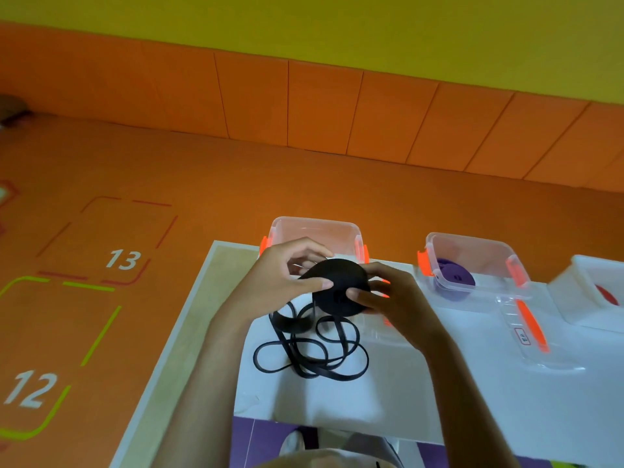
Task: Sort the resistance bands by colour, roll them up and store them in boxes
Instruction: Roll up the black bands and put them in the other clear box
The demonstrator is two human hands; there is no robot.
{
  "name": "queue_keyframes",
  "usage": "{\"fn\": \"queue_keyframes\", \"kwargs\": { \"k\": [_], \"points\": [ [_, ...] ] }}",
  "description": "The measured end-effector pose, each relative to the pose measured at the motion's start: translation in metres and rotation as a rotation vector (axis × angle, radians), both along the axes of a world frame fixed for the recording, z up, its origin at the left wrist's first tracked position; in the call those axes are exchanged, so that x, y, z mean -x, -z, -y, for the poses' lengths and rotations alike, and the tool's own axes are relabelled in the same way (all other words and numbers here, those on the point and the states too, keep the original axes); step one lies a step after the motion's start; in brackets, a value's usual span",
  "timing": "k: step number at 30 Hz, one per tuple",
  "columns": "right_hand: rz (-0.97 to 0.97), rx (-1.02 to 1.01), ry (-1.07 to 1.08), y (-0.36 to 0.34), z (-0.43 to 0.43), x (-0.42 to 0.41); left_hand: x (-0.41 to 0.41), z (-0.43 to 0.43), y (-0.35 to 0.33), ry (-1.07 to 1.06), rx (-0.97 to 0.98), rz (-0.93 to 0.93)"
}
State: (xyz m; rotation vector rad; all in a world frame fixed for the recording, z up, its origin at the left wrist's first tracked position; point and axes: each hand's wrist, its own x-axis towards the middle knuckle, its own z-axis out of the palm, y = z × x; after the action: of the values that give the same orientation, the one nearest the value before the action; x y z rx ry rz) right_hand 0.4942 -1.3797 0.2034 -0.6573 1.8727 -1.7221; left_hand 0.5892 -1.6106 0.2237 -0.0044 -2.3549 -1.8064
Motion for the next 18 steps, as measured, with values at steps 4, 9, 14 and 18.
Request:
{"fn": "queue_keyframes", "kwargs": {
  "k": [4,9,14,18],
  "points": [
    [0.009,0.107,0.059,0.005,-0.007,0.0,0.006,-0.009,0.006,-0.017,-0.003,-0.051],
    [0.11,0.128,0.01,0.008,-0.008,-0.002,0.005,-0.005,0.007,0.012,-0.067,-0.05],
    [0.075,0.012,0.029,0.001,-0.005,0.001,0.009,-0.006,0.012,-0.042,-0.053,-0.022],
    [0.103,0.163,0.126,0.005,-0.005,-0.001,0.011,-0.01,0.012,-0.043,-0.092,-0.065]
  ]
}}
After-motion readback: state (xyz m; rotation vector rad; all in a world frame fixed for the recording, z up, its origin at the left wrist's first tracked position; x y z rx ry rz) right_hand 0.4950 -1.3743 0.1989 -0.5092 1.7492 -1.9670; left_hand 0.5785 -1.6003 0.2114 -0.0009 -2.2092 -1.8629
